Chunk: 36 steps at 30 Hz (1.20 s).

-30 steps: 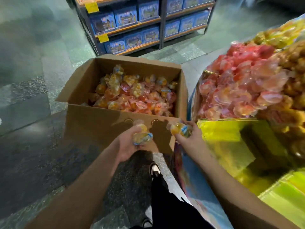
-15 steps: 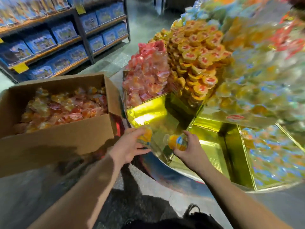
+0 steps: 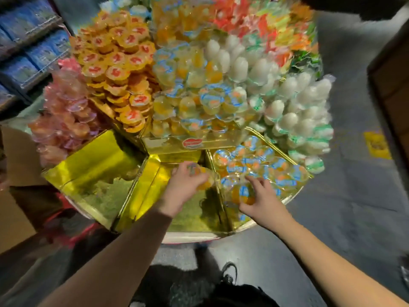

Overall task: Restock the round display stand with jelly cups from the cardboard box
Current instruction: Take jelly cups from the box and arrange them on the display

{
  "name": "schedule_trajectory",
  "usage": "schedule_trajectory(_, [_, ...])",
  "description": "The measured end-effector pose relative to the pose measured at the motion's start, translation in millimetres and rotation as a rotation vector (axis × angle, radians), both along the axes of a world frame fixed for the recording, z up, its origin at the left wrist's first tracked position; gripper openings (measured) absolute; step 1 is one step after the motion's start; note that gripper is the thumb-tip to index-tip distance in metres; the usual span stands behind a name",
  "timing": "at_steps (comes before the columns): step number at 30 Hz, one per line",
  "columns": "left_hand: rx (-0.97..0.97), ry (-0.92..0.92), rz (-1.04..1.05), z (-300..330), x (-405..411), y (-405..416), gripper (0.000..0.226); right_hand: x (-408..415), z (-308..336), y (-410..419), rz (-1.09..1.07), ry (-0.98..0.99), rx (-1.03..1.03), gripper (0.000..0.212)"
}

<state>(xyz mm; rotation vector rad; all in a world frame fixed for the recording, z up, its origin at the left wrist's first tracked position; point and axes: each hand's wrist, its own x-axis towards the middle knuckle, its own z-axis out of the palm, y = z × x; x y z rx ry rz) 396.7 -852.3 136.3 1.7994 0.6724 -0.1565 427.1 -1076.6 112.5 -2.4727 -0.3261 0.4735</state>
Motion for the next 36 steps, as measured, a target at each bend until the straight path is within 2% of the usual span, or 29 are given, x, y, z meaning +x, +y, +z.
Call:
schedule_trajectory(2, [0.143,-0.016,-0.063,0,26,-27,0.058,23,2,-30,0.004,0.011,-0.022,0.078])
schedule_trajectory(8, [0.481,-0.107,-0.268,-9,97,-84,0.066,107,1,-83,0.016,-0.067,-0.083,0.08])
schedule_trajectory(14, [0.68,-0.227,-0.487,-32,170,-123,0.063,201,7,-91,0.225,-0.121,-0.248,0.09])
schedule_trajectory(18, [0.798,-0.221,-0.51,-51,204,-133,0.059,261,3,-80,0.337,-0.138,-0.322,0.092])
schedule_trajectory(20, [0.87,-0.195,-0.521,-62,215,-136,0.064,283,-3,-72,0.38,-0.143,-0.375,0.094])
schedule_trajectory(23, [0.911,-0.153,-0.528,-79,229,-138,0.074,309,-14,-61,0.443,-0.164,-0.444,0.096])
schedule_trajectory(27, [0.964,-0.148,-0.526,-94,242,-141,0.069,335,-27,-47,0.528,-0.184,-0.544,0.098])
schedule_trajectory(32, [1.172,-0.263,-0.5,-111,246,-143,0.063,352,-36,-37,0.584,-0.212,-0.582,0.093])
schedule_trajectory(36, [1.212,-0.338,-0.517,-118,250,-143,0.064,354,-42,-32,0.576,-0.238,-0.579,0.084])
